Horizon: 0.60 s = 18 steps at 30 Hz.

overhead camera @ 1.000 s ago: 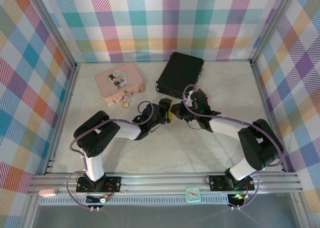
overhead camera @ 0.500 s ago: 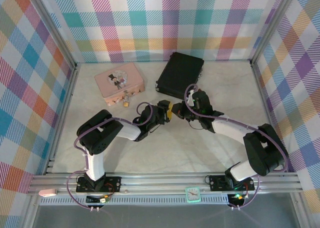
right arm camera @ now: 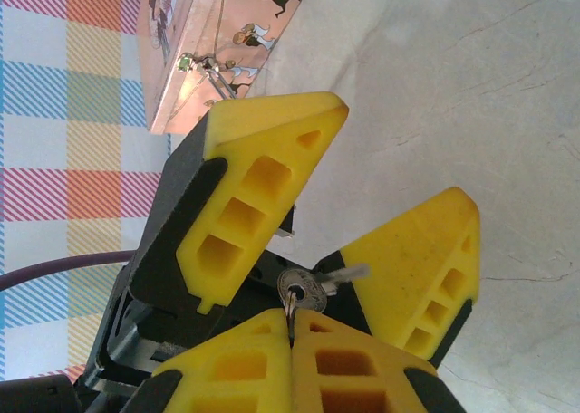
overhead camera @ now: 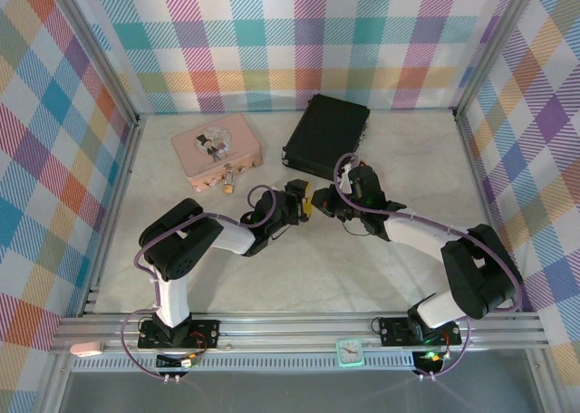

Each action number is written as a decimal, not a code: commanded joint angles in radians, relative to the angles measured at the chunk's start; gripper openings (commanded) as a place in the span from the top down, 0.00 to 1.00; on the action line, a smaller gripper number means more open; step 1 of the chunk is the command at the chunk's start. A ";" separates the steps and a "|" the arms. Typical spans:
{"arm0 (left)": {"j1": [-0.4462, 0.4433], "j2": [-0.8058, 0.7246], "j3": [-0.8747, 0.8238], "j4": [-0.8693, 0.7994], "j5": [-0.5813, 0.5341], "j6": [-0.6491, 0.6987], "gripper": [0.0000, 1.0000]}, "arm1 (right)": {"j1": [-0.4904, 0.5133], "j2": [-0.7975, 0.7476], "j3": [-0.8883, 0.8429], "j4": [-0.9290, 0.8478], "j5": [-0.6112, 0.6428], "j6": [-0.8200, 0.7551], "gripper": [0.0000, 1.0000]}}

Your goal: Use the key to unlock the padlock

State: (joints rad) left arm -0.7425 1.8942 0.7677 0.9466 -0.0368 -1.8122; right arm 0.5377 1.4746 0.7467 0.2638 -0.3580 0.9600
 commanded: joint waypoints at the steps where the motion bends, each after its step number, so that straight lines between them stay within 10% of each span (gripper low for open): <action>1: 0.006 -0.030 -0.020 0.050 0.006 -0.030 0.36 | 0.002 0.020 -0.006 0.039 -0.023 -0.008 1.00; 18: 0.016 -0.024 -0.023 0.093 0.015 -0.078 0.37 | 0.001 0.052 -0.006 0.040 -0.057 -0.011 1.00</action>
State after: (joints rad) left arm -0.7364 1.8915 0.7410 0.9791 -0.0330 -1.8606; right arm 0.5377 1.5074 0.7460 0.2768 -0.3882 0.9600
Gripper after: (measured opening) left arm 0.627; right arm 0.047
